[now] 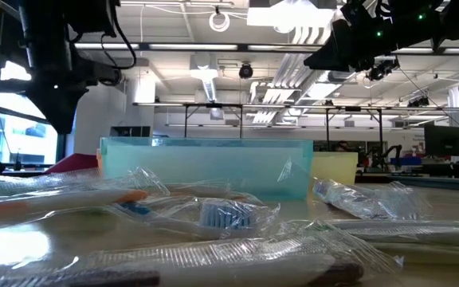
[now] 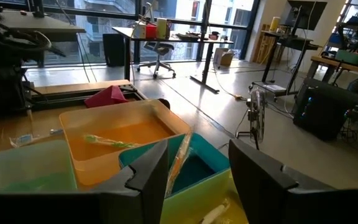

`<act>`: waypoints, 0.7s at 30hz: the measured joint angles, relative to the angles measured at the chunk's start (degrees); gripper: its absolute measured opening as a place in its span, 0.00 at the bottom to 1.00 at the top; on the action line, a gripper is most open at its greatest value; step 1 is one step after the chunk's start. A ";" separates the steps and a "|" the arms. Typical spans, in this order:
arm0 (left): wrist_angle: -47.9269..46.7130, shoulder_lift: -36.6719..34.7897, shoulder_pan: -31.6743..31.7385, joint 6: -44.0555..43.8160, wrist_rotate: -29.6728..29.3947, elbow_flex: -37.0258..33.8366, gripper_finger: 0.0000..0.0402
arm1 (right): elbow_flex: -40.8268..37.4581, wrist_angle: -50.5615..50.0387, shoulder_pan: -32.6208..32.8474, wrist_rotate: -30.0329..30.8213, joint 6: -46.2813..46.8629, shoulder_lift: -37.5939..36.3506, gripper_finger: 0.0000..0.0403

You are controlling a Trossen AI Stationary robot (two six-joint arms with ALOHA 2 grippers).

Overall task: Pick & Place Toothbrushes
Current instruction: Put the blue toothbrush into the green bin

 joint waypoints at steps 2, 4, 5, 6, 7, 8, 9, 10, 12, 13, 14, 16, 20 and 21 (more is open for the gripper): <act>0.26 1.96 0.02 -1.62 -0.10 -0.01 0.18 | 0.00 0.02 -0.02 0.03 0.00 0.00 0.40; 0.76 3.77 0.00 -3.03 -0.11 -0.01 0.24 | 0.00 -0.07 -0.01 0.01 0.00 0.00 0.40; 0.47 4.64 0.02 -3.71 -0.11 -0.01 0.27 | 0.00 -0.10 0.00 0.01 0.00 0.00 0.40; 0.62 5.77 0.00 -4.46 -0.25 -0.01 0.30 | 0.00 -0.16 0.00 0.02 -0.02 0.00 0.40; 0.84 6.88 0.00 -5.45 -0.37 -0.01 0.33 | 0.00 -0.38 0.00 0.02 -0.02 0.00 0.40; 0.89 7.91 0.00 -6.47 -0.44 -0.01 0.36 | 0.00 -0.66 0.00 0.02 -0.02 0.00 0.40; 0.89 8.73 0.00 -7.50 -0.44 -0.01 0.38 | 0.00 -0.75 0.00 0.02 -0.04 0.00 0.40; 1.26 9.67 0.00 -8.37 -0.50 -0.01 0.39 | 0.02 -0.97 0.00 0.02 -0.02 -0.02 0.40; 2.74 11.60 0.00 -8.77 -0.42 -0.01 0.41 | 0.00 -1.89 0.00 0.02 -0.06 -0.01 0.40; 3.21 12.30 0.00 -8.74 -0.32 -0.02 0.42 | 0.00 -2.04 0.00 0.02 -0.05 0.00 0.40; 3.84 13.14 -0.01 -8.74 -0.36 -0.01 0.42 | 0.00 -2.14 -0.02 0.04 -0.06 0.00 0.40; 5.81 14.80 -0.02 -8.71 -0.33 -0.02 0.42 | 0.00 -2.53 0.00 0.02 -0.06 0.00 0.40; 7.34 16.89 0.00 -7.12 0.82 -0.01 0.42 | 0.00 -2.51 0.00 0.02 -0.05 0.00 0.40; 7.21 17.21 0.00 -6.97 1.23 -0.01 0.42 | 0.00 -2.53 -0.01 0.04 -0.04 0.00 0.40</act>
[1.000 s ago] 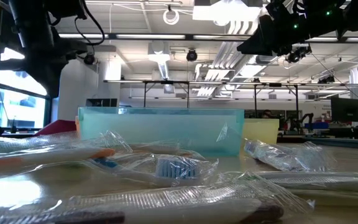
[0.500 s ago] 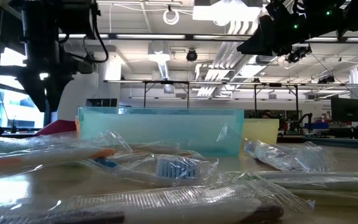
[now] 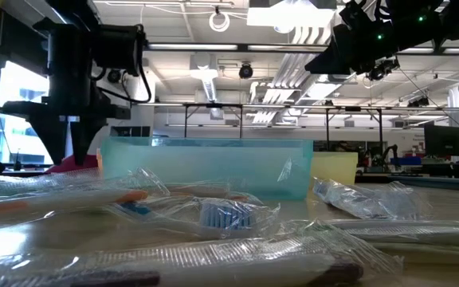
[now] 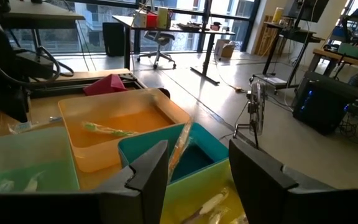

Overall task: Pick & Place Toothbrushes
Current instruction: Put the blue toothbrush into the green bin

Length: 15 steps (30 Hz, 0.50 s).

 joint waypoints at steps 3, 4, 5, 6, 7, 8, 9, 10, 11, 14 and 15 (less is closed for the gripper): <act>-0.13 0.86 -0.02 -0.19 0.19 -0.04 0.42 | 0.00 -0.12 0.01 -0.02 0.00 0.00 0.40; -0.34 0.73 -0.02 -0.20 0.23 -0.04 0.42 | 0.00 -0.12 0.01 0.00 0.00 0.00 0.40; -0.09 0.83 -0.01 -0.22 0.22 -0.04 0.42 | 0.00 -0.14 0.01 -0.01 0.00 0.00 0.40; 0.31 1.17 -0.01 -0.22 0.22 -0.04 0.42 | 0.00 -0.25 0.01 -0.02 0.00 0.00 0.40; 0.46 1.43 0.00 -0.22 0.24 -0.07 0.42 | 0.00 -0.27 0.01 -0.02 0.00 0.00 0.40; 0.27 1.46 0.00 -0.23 0.23 -0.07 0.42 | 0.00 -0.27 0.01 -0.02 0.00 0.00 0.40; 0.40 1.83 0.00 -0.22 0.22 -0.04 0.42 | 0.00 -0.31 0.01 0.00 0.02 0.00 0.40; 0.64 2.37 0.00 -0.22 0.24 0.00 0.42 | 0.00 -0.31 0.01 -0.02 0.02 0.00 0.40; 0.84 2.95 -0.02 -0.22 0.22 -0.20 0.42 | 0.00 -0.31 0.01 -0.02 0.01 0.00 0.40; 2.74 3.95 0.00 -0.24 0.94 -1.71 0.42 | 0.02 -0.41 -0.01 0.00 0.02 0.00 0.40; 4.16 4.11 0.00 -0.23 1.81 -2.57 0.42 | 0.02 -0.50 0.01 -0.01 0.02 0.00 0.40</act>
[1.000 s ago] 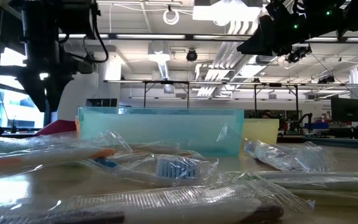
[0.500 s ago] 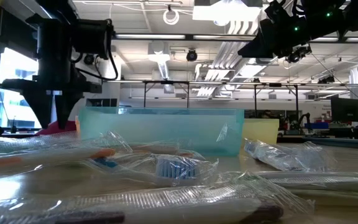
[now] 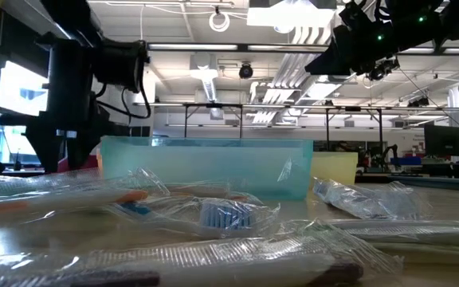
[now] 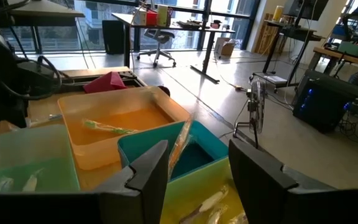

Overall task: Pick & Place Toothbrushes
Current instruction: Put the blue toothbrush into the green bin

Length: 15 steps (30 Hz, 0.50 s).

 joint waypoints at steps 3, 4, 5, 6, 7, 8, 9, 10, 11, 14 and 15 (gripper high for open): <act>3.75 -0.16 0.00 -0.03 1.27 -2.55 0.42 | 0.02 -0.02 0.00 0.00 0.00 0.00 0.40; 4.56 -0.18 -0.02 -0.02 1.40 -3.00 0.42 | 0.02 -0.03 0.00 -0.01 0.00 0.00 0.40; 5.02 -0.31 -0.02 -0.02 1.40 -3.40 0.42 | 0.02 0.04 -0.02 0.01 0.00 0.00 0.40; 5.12 -0.34 -0.02 -0.04 1.43 -3.52 0.42 | 0.02 0.04 -0.02 0.01 0.00 0.00 0.40; 5.04 -0.32 -0.02 -0.02 1.49 -3.48 0.42 | 0.02 0.03 0.00 -0.01 0.00 0.00 0.40; 5.09 -0.30 -0.04 0.04 1.30 -3.48 0.42 | 0.02 0.05 -0.01 0.00 0.00 0.00 0.40; 5.18 -0.30 -0.04 0.09 1.11 -3.50 0.42 | 0.02 0.10 -0.02 0.01 0.00 0.00 0.40; 5.19 -0.30 -0.04 0.13 0.98 -3.50 0.42 | 0.02 0.09 -0.02 0.00 0.00 0.00 0.40; 5.18 -0.30 -0.04 0.17 0.75 -3.50 0.42 | 0.02 0.08 0.00 -0.01 0.00 0.00 0.40; 5.19 -0.28 -0.04 0.22 0.24 -3.50 0.41 | 0.02 0.12 -0.01 0.00 0.01 0.00 0.40; 5.28 -0.28 -0.04 0.22 0.20 -3.52 0.40 | 0.02 0.12 -0.02 0.01 0.00 0.00 0.40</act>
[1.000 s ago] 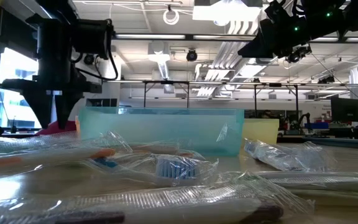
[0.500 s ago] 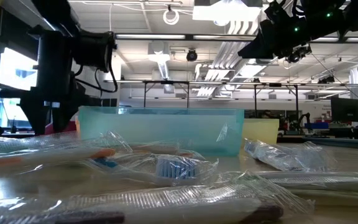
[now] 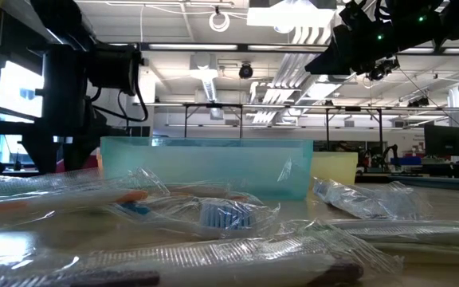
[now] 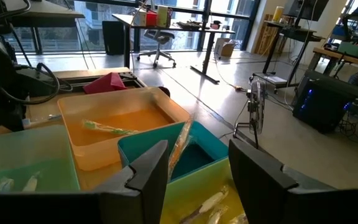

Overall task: Pick & Place Toothbrushes
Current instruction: Put the blue toothbrush into the green bin

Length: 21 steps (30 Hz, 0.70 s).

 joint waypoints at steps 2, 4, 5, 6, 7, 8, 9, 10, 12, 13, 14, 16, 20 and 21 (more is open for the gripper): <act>0.15 0.00 0.00 -0.08 0.00 0.00 0.37 | 0.00 0.00 0.02 -0.02 0.00 0.00 0.40; 0.44 0.02 0.00 -0.20 0.00 0.00 0.32 | 0.00 0.00 0.01 -0.02 0.00 0.00 0.40; 0.50 0.04 0.00 -0.20 0.02 0.00 0.29 | 0.00 0.00 0.00 -0.02 0.00 0.00 0.40; 0.61 0.04 0.00 -0.21 0.01 0.00 0.27 | 0.00 0.00 0.02 -0.02 0.00 0.00 0.40; 0.68 0.04 0.00 -0.22 0.02 0.00 0.24 | 0.00 0.00 0.01 -0.02 0.01 0.00 0.40; 0.71 0.04 0.00 -0.23 0.01 0.00 0.21 | 0.00 0.02 0.02 -0.02 0.00 0.00 0.40; 0.70 0.04 0.00 -0.24 0.00 0.00 0.19 | 0.00 0.01 0.01 -0.02 0.00 0.00 0.40; 0.67 0.04 0.00 -0.26 0.03 0.00 0.16 | 0.00 0.01 0.01 -0.02 0.00 0.00 0.40; 0.54 0.04 0.00 -0.35 0.18 0.00 0.13 | 0.00 0.00 0.00 -0.02 0.00 0.00 0.40; 0.46 0.04 0.00 -0.37 0.32 0.00 0.11 | 0.00 0.02 0.00 -0.02 0.02 0.00 0.40; 0.42 0.04 0.02 -0.37 0.49 0.00 0.10 | 0.00 0.02 0.02 -0.02 0.02 0.00 0.40; 0.30 0.04 0.04 -0.37 0.87 0.00 0.10 | 0.00 0.02 0.02 -0.02 0.01 0.00 0.40; -1.36 -0.68 0.04 -0.18 0.88 -0.13 0.11 | 0.00 0.00 0.02 -0.02 0.02 0.00 0.40; -2.77 -1.00 0.04 -0.19 0.63 -0.16 0.11 | 0.00 0.02 0.00 -0.02 0.02 0.00 0.40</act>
